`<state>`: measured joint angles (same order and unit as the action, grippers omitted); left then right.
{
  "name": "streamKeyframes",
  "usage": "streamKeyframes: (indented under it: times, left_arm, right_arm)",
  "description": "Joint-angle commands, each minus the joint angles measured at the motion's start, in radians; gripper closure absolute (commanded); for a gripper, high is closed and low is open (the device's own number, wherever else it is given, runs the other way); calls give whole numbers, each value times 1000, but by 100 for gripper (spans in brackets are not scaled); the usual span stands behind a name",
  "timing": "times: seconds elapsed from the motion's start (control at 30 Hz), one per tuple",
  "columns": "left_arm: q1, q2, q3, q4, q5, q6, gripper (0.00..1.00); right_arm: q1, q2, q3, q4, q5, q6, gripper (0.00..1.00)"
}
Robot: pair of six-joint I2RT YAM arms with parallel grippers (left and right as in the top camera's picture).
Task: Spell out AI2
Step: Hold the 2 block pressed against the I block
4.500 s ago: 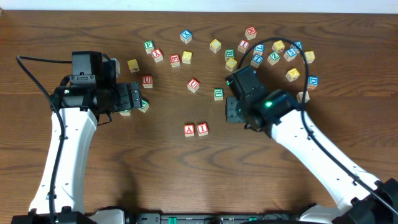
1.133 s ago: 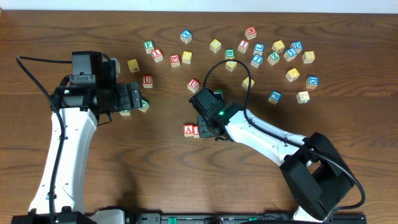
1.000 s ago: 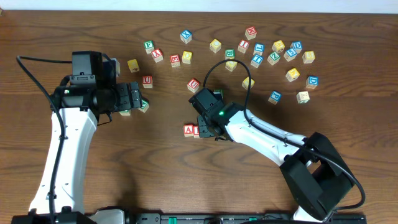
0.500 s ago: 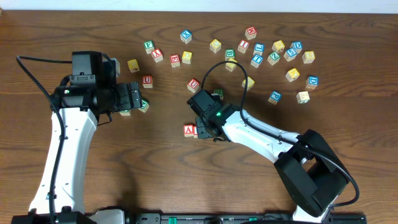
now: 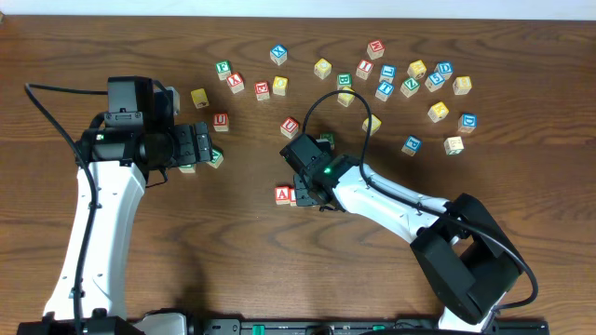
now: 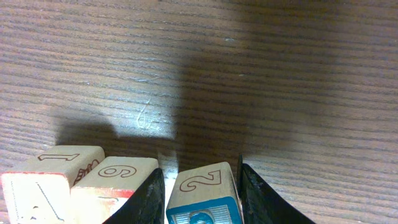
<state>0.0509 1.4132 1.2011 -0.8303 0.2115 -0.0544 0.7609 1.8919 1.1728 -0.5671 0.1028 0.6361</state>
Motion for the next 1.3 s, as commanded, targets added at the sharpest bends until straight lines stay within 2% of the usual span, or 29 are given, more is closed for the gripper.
streamKeyframes:
  times: [0.0,1.27]
  left_arm:
    - [3,8,-5,-3,6,9,4]
    - [3,8,-5,-3,6,9,4]
  right_arm:
    - [17,20,-4,3,19,14,67]
    - [20,24,-4,7,52,21,68]
